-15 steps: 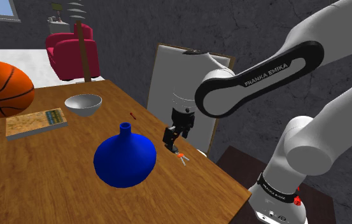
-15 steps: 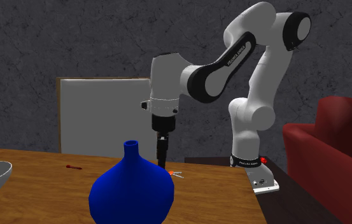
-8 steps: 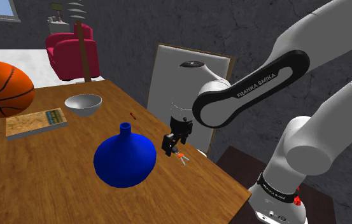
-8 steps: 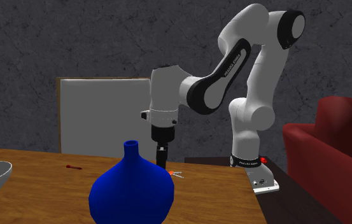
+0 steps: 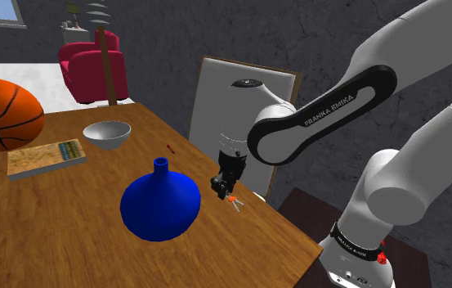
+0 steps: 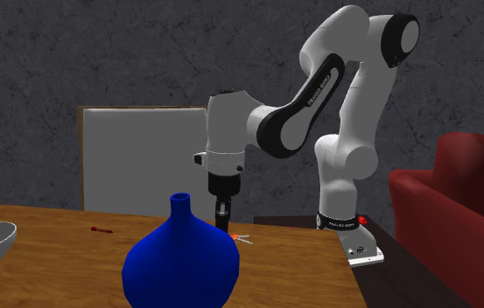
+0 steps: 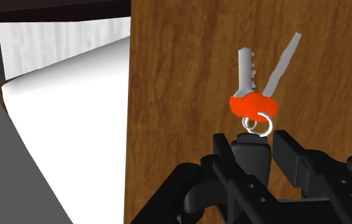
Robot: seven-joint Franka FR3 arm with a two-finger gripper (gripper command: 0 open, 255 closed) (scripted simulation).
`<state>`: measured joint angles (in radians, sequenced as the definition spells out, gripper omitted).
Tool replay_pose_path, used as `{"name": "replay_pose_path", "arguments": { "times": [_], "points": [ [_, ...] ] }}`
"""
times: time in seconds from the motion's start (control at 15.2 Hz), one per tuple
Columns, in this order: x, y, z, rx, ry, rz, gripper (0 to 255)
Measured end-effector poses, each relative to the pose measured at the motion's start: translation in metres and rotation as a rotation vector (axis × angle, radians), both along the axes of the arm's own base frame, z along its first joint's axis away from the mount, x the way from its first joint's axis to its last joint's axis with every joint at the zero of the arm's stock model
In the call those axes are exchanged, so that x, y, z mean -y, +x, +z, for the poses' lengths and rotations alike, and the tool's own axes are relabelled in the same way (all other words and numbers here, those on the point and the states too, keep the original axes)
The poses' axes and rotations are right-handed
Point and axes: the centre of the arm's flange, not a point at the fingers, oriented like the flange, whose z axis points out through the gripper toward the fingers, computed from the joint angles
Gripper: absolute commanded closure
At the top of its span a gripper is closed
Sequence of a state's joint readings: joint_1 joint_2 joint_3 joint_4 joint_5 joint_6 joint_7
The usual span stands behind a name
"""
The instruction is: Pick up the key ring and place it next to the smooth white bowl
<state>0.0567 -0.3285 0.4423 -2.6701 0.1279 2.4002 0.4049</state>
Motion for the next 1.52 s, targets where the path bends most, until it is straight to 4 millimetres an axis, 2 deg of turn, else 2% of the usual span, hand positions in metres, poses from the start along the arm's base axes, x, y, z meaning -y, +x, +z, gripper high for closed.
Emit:
{"name": "replay_pose_path", "arguments": {
  "times": [0.59, 1.52],
  "points": [
    [0.0, 0.0, 0.003, 0.0, 0.0, 0.0, 255],
    [0.0, 0.0, 0.075, 0.001, 0.0, 0.0, 255]
  ]
}}
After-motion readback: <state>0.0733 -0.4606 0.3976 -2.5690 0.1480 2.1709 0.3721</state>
